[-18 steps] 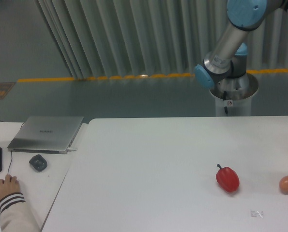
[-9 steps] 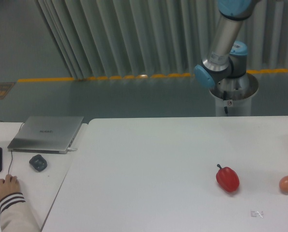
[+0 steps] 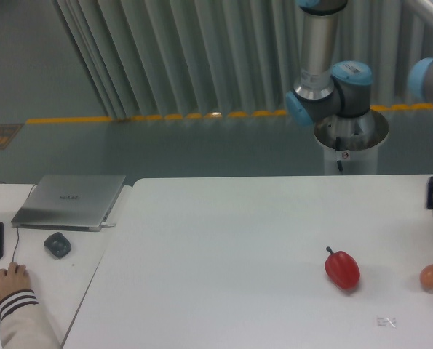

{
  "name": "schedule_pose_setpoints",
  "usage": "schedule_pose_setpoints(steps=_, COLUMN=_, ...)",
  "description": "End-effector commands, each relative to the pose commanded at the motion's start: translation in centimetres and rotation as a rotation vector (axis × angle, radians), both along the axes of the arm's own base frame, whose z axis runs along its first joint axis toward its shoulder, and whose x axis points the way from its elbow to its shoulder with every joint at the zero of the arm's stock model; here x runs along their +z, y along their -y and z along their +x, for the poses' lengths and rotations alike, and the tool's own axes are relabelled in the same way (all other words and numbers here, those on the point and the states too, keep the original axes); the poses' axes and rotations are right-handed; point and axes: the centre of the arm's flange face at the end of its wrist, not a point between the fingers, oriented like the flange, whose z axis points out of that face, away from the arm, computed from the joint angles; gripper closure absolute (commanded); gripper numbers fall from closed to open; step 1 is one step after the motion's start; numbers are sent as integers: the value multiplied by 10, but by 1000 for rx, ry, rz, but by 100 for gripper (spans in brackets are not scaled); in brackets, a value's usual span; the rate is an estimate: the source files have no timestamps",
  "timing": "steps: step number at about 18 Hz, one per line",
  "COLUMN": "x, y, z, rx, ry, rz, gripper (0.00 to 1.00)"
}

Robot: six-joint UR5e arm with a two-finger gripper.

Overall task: Place the green pepper on the table
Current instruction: 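Carry the green bell pepper in the gripper down toward the table, then lower the green pepper beside the red pepper and open the gripper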

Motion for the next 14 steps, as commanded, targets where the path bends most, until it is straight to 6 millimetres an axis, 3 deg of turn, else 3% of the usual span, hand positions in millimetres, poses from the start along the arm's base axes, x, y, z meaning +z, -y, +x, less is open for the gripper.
schedule_pose_setpoints(steps=6, x=-46, y=-59, z=34, rx=-77, ry=-14, rz=-111, gripper=66)
schedule_pose_setpoints(steps=10, x=-64, y=-77, z=35, rx=-74, ry=-19, rz=-135, gripper=59)
schedule_pose_setpoints(steps=12, x=-65, y=-78, z=35, rx=-76, ry=-20, rz=-135, gripper=41)
schedule_pose_setpoints(steps=14, x=-64, y=-78, z=34, rx=-82, ry=-27, rz=-136, gripper=0)
